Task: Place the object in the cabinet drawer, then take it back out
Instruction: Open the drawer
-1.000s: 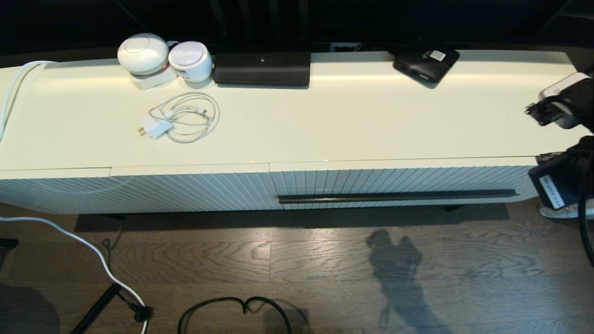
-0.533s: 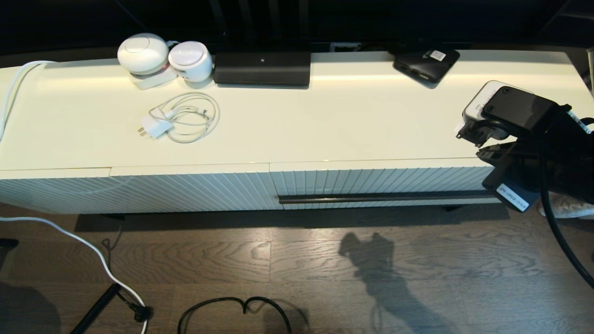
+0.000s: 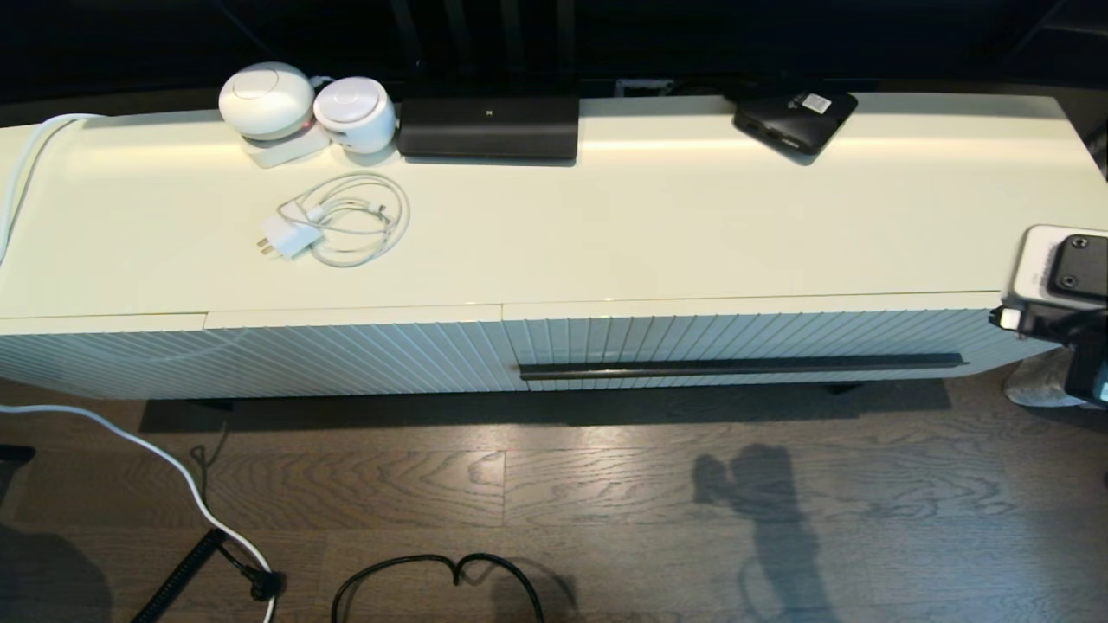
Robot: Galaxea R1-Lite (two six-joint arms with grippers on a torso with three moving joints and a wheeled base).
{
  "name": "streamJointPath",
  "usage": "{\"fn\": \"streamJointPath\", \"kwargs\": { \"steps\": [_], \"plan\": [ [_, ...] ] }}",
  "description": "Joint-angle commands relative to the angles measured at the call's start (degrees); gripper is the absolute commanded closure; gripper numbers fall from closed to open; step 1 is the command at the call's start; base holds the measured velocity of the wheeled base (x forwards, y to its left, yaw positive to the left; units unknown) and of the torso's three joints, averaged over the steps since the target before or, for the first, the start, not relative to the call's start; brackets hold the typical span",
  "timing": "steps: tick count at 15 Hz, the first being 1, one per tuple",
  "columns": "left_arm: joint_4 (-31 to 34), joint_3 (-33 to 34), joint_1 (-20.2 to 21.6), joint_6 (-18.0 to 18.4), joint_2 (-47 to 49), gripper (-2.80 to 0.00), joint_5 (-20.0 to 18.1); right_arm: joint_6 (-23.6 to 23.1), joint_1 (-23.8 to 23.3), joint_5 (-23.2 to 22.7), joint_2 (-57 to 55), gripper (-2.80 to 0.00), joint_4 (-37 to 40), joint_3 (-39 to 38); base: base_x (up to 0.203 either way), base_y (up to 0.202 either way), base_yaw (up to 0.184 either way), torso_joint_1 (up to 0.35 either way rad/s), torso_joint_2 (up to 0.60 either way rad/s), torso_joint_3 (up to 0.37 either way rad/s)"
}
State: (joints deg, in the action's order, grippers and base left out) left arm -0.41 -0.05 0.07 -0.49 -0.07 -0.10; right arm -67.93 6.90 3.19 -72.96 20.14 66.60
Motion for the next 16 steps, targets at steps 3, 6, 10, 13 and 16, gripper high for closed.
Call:
{"fn": "streamJointPath", "kwargs": {
  "steps": [3, 6, 10, 13, 16],
  "plan": [
    [0.0, 0.0, 0.0, 0.0, -0.1, 0.0, 0.0, -13.8, -4.7, -12.3, 0.8, 0.0, -4.5, -3.3, 0.0, 0.0, 0.0, 0.0, 0.0, 0.0],
    [0.0, 0.0, 0.0, 0.0, -0.1, 0.0, 0.0, -13.1, -0.1, -11.5, -0.3, 0.0, -9.1, -6.1, 0.0, 0.0, 0.0, 0.0, 0.0, 0.0],
    [0.0, 0.0, 0.0, 0.0, -0.1, 0.0, 0.0, -21.8, 0.2, -16.1, -0.7, 0.0, -12.5, -10.0, 0.0, 0.0, 0.0, 0.0, 0.0, 0.0],
    [0.0, 0.0, 0.0, 0.0, -0.1, 0.0, 0.0, -24.4, 0.6, -18.8, -1.1, 0.0, -19.7, -15.0, 0.0, 0.0, 0.0, 0.0, 0.0, 0.0],
    [0.0, 0.0, 0.0, 0.0, -0.1, 0.0, 0.0, -24.1, 4.1, -15.4, -2.7, 0.0, -26.2, -18.4, 0.0, 0.0, 0.0, 0.0, 0.0, 0.0]
  ]
}}
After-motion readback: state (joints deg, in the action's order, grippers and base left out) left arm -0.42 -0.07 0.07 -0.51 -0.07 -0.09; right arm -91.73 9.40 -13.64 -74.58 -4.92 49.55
